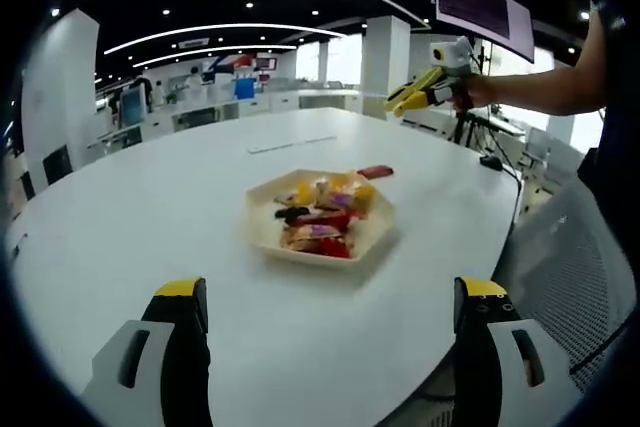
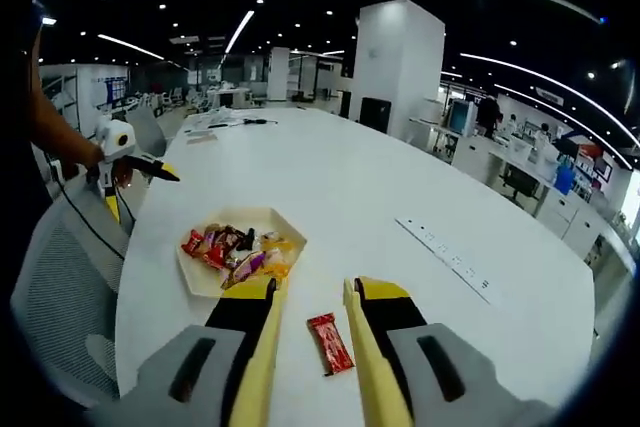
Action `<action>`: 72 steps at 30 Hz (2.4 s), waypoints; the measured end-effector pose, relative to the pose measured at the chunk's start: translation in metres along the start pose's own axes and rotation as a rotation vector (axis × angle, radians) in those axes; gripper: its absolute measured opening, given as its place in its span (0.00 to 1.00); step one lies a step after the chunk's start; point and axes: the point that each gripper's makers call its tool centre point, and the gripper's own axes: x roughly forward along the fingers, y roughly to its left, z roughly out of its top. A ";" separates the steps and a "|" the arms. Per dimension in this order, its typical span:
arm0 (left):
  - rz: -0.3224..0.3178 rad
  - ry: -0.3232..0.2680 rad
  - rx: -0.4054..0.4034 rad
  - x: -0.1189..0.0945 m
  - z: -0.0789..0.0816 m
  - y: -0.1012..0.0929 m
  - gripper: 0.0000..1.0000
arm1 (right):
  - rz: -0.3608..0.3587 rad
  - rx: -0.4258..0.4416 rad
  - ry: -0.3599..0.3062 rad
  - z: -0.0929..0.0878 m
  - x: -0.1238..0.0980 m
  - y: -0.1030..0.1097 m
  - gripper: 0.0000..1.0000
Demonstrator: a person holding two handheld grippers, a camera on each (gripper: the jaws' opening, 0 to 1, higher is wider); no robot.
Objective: Place the target food into the container with the food tongs after gripping and lifting it, then release it inside without dropping or visibly crushing the food.
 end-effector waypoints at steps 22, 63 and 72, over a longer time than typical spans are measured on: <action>0.014 0.015 0.024 0.000 -0.002 0.001 0.99 | 0.062 0.026 0.029 -0.055 0.038 -0.020 0.31; -0.011 0.031 0.011 0.003 -0.005 -0.003 0.99 | 0.085 0.008 0.336 -0.123 0.070 -0.013 0.21; -0.005 0.026 0.012 0.002 -0.004 -0.002 0.99 | 0.067 0.052 0.346 -0.126 0.069 -0.014 0.20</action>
